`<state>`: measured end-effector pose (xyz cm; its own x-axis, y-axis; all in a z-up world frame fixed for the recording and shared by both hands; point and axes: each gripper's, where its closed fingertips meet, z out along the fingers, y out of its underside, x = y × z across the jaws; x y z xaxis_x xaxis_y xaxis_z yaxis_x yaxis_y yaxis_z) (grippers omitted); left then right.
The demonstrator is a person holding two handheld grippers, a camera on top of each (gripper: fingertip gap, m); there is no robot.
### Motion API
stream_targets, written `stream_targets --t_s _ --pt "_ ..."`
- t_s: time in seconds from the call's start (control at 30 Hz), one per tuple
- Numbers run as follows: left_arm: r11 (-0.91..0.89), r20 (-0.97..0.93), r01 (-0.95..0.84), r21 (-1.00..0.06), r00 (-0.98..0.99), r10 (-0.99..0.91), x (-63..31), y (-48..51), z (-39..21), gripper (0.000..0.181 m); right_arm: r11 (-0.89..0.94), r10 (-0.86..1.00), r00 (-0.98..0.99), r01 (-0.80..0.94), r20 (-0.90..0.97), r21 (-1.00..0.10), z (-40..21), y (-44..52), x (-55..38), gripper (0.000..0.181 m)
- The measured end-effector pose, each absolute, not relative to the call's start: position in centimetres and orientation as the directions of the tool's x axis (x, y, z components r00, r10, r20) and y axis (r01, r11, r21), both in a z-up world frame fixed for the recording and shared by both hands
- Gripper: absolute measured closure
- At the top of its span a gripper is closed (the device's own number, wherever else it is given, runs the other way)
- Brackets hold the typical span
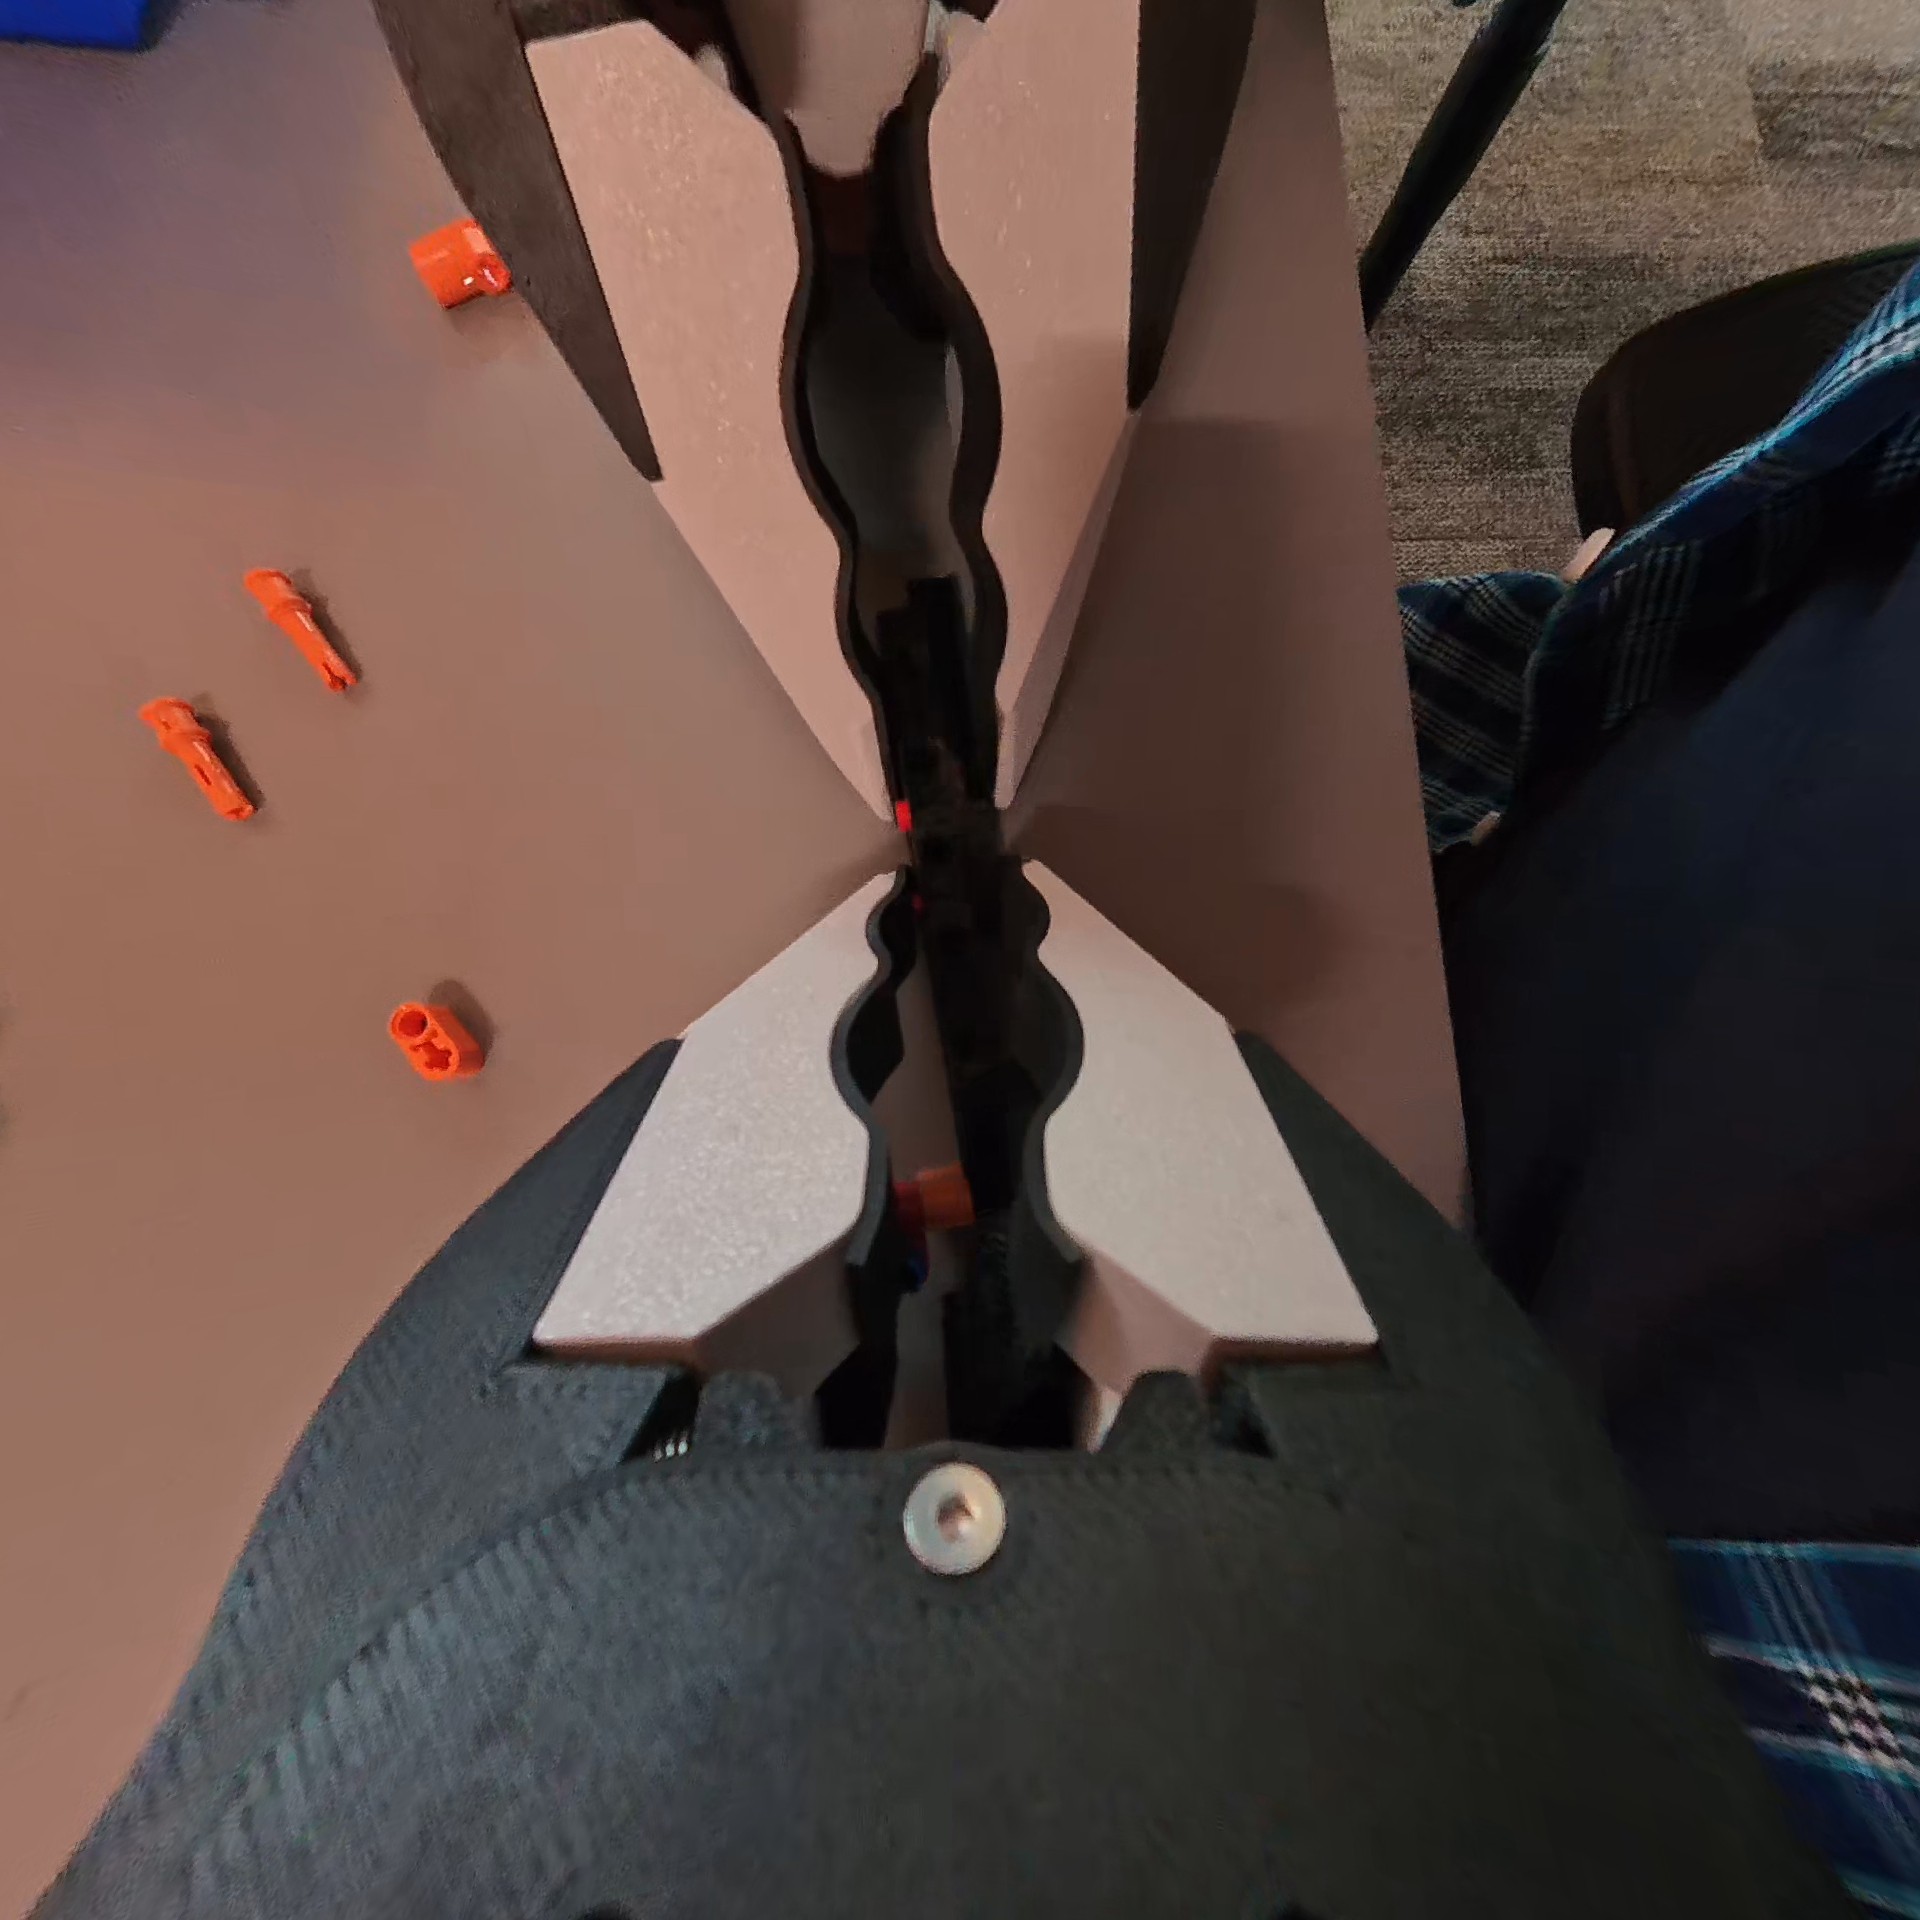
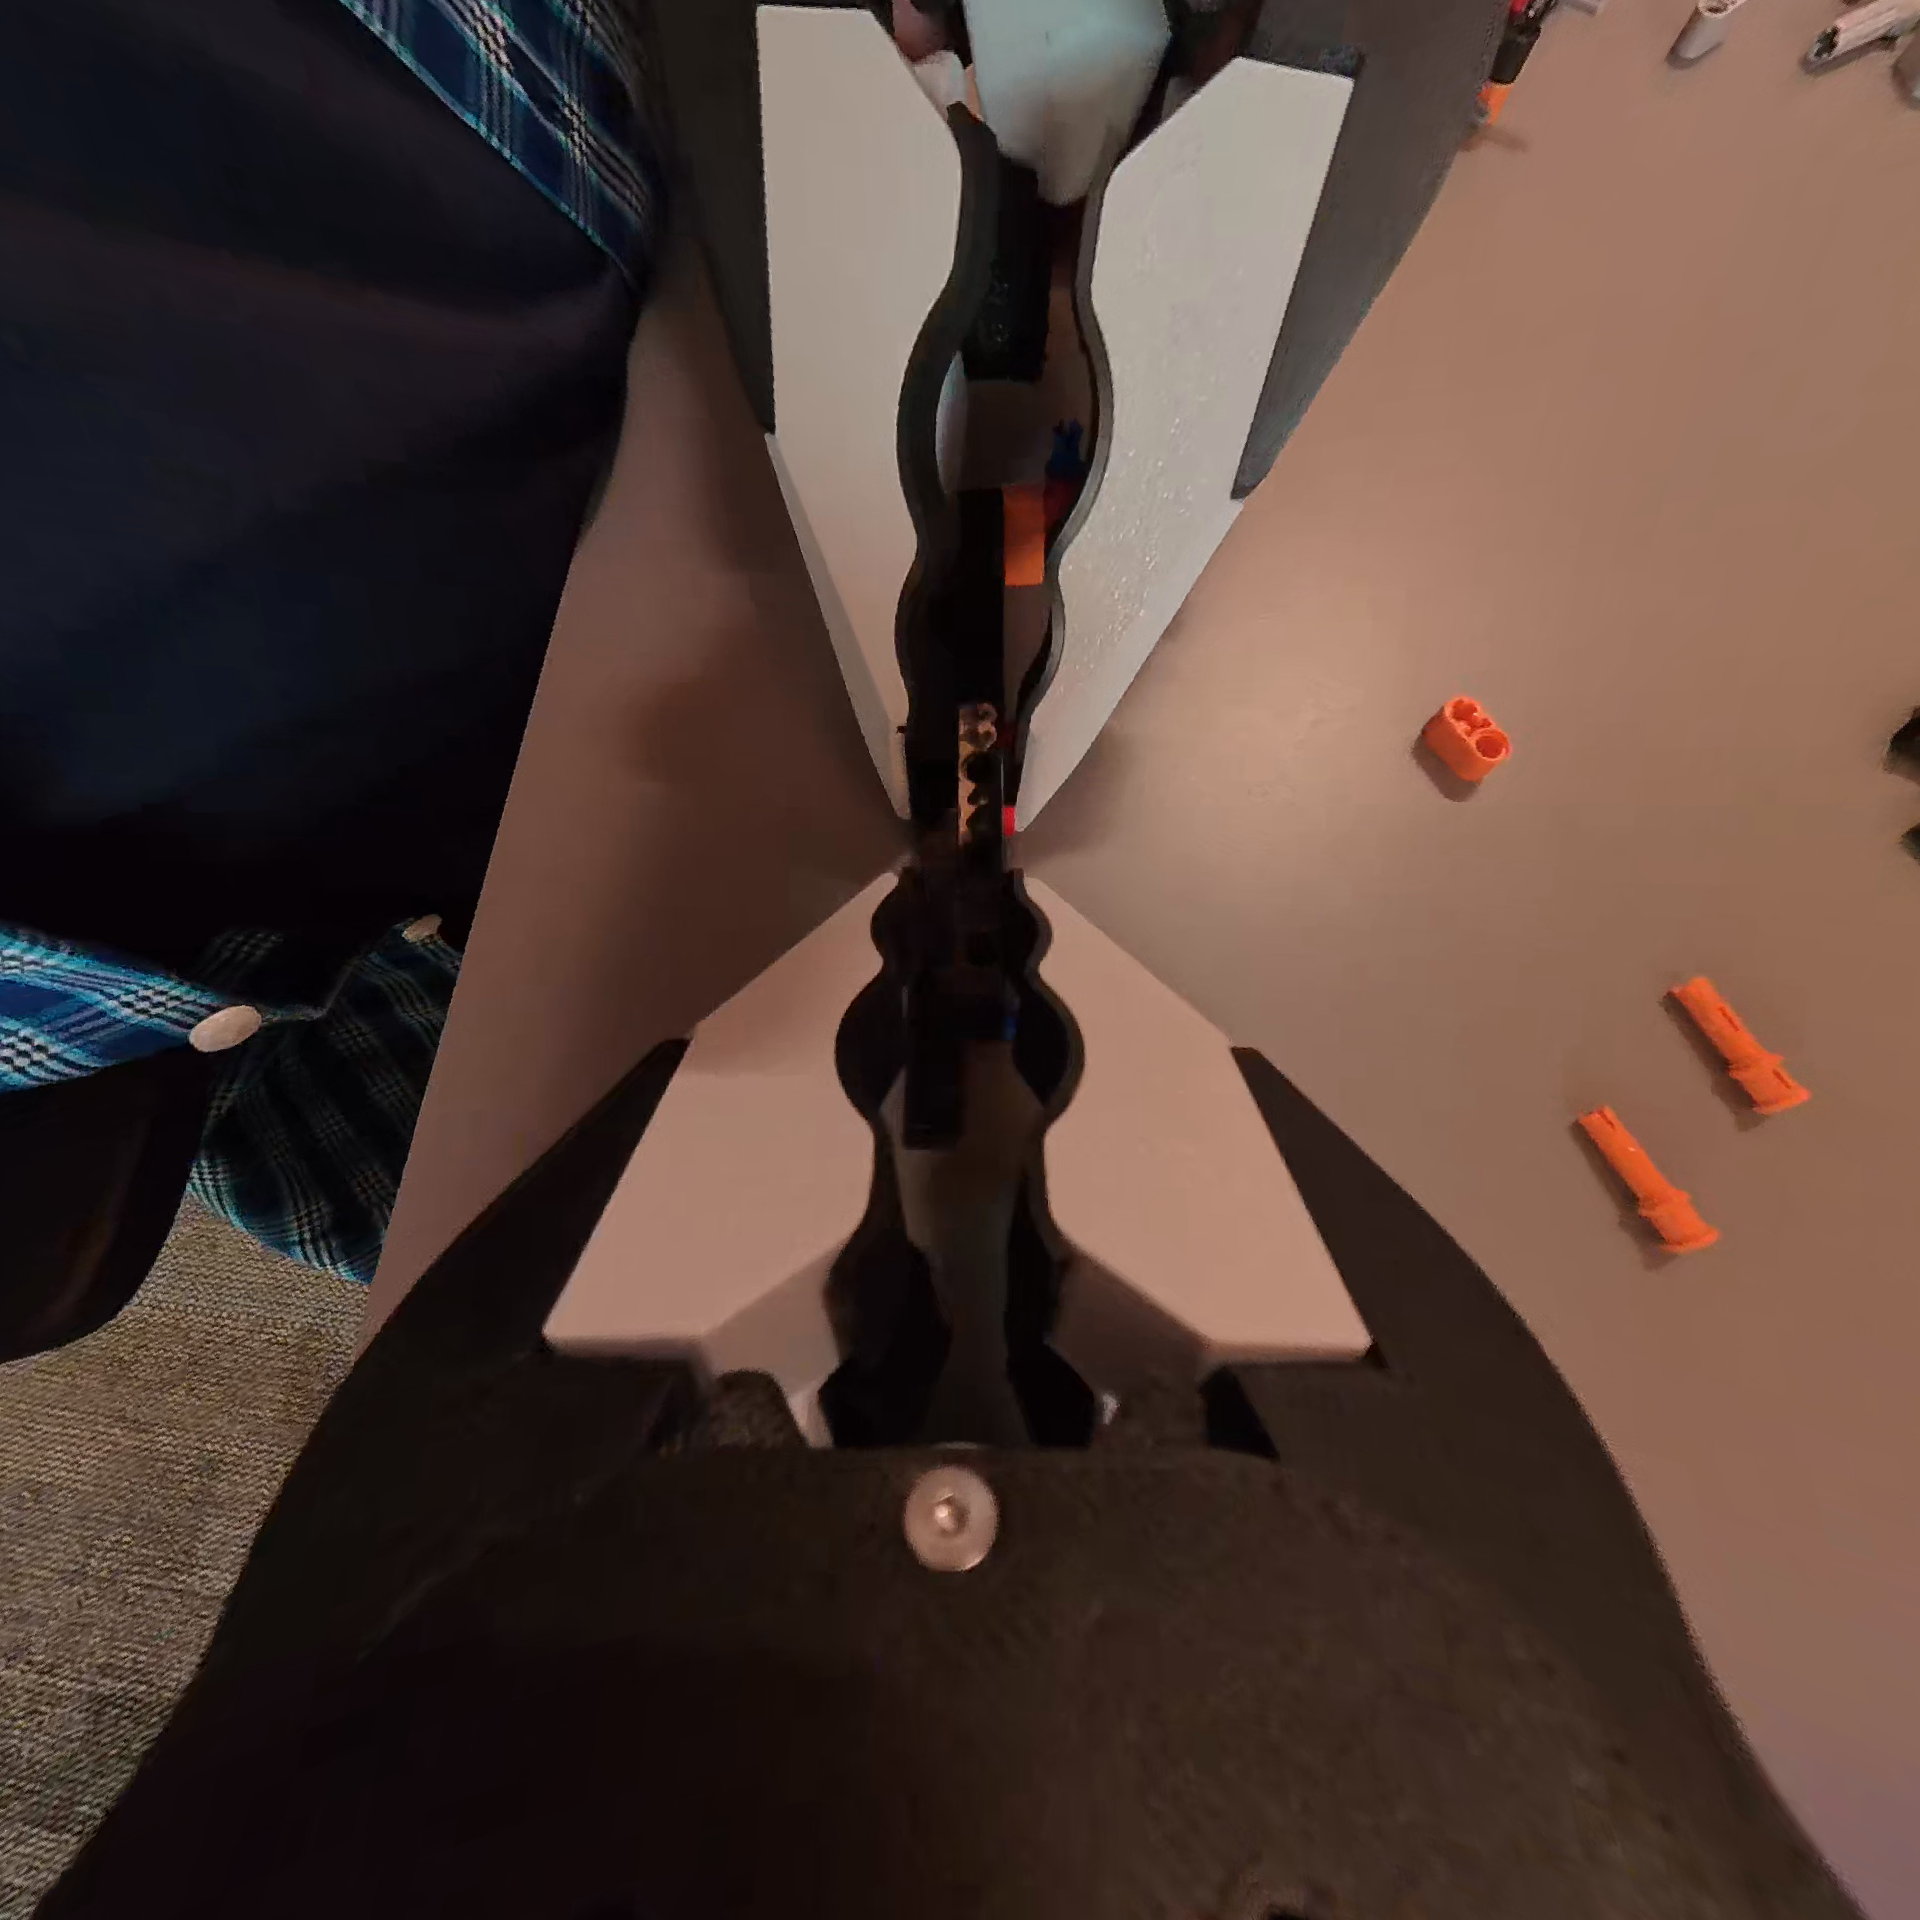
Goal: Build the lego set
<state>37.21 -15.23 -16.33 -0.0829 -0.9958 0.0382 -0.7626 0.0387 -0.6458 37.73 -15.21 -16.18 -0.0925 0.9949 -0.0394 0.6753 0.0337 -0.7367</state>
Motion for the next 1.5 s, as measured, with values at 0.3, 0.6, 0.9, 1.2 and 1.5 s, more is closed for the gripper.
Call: stream_targets --t_s 0.3,0.6,0.9,1.2,1.5 --pt "0.028 0.037 -0.769 -0.639 -0.067 -0.997 37.2 -15.1 -16.3 0.164 0.019 0.995 -0.084 0.661 -0.048 -0.75 -15.6 -14.9 38.0 0.163" --pt "0.003 0.07 -0.768 -0.64 -0.063 -0.996 37.1 -15.1 -16.3 0.164 -0.06 0.996 -0.006 0.69 -0.088 -0.721 -16.2 -14.4 40.3 0.158" --pt "-0.008 0.074 -0.769 -0.639 -0.051 -0.996 37.1 -15.1 -16.3 0.164 0.032 0.997 -0.071 0.679 -0.021 -0.733 -16.2 -14.5 40.3 0.16" --pt "0.002 0.08 -0.772 -0.635 -0.068 -0.994 37.0 -15.2 -16.3 0.165 -0.027 0.998 -0.027 0.682 -0.061 -0.731 -16.2 -14.5 40.1 0.16" --pt "0.022 0.02 -0.806 -0.592 -0.042 -0.999 37.7 -14.9 -16.2 0.145 -0.182 0.983 0.118 0.658 -0.138 -0.731 -16.0 -14.4 38.8 0.16"
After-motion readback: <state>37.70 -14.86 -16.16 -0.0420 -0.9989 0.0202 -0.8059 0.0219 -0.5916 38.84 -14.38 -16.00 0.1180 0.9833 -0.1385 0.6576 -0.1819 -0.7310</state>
